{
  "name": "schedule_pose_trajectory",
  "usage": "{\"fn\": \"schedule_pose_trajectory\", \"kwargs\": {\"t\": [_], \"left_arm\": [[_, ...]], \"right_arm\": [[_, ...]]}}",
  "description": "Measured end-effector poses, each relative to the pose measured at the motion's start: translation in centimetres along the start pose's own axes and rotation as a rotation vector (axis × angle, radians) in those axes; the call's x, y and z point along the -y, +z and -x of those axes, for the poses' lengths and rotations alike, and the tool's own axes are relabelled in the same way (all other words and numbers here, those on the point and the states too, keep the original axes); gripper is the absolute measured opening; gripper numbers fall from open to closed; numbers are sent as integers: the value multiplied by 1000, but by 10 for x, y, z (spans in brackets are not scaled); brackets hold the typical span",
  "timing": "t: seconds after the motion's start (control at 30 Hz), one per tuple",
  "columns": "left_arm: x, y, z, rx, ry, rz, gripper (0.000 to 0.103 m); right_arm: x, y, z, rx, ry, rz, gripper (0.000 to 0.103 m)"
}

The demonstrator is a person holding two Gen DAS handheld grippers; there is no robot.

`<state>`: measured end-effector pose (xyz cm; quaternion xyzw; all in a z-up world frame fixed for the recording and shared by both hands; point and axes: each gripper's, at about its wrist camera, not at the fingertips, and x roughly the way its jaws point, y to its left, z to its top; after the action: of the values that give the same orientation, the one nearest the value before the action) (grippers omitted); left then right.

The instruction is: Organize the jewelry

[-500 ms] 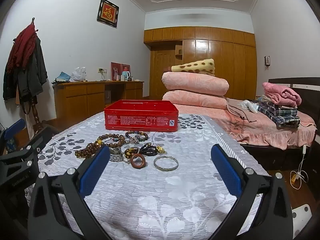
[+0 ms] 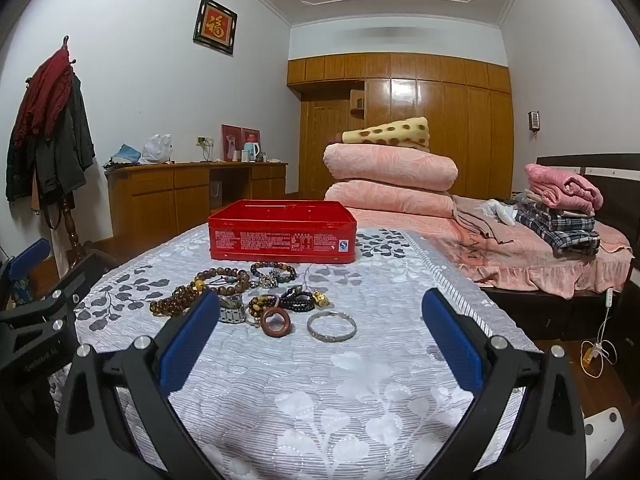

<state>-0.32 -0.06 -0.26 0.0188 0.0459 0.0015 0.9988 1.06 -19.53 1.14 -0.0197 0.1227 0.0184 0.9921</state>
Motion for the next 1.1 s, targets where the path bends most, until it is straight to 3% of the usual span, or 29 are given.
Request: {"fn": "schedule_pose_trajectory", "kwargs": {"t": [1.1], "left_arm": [[0,0,-2,-3,-3,5,97]], "right_arm": [[-1,1,1,-3,1,1,98]]}}
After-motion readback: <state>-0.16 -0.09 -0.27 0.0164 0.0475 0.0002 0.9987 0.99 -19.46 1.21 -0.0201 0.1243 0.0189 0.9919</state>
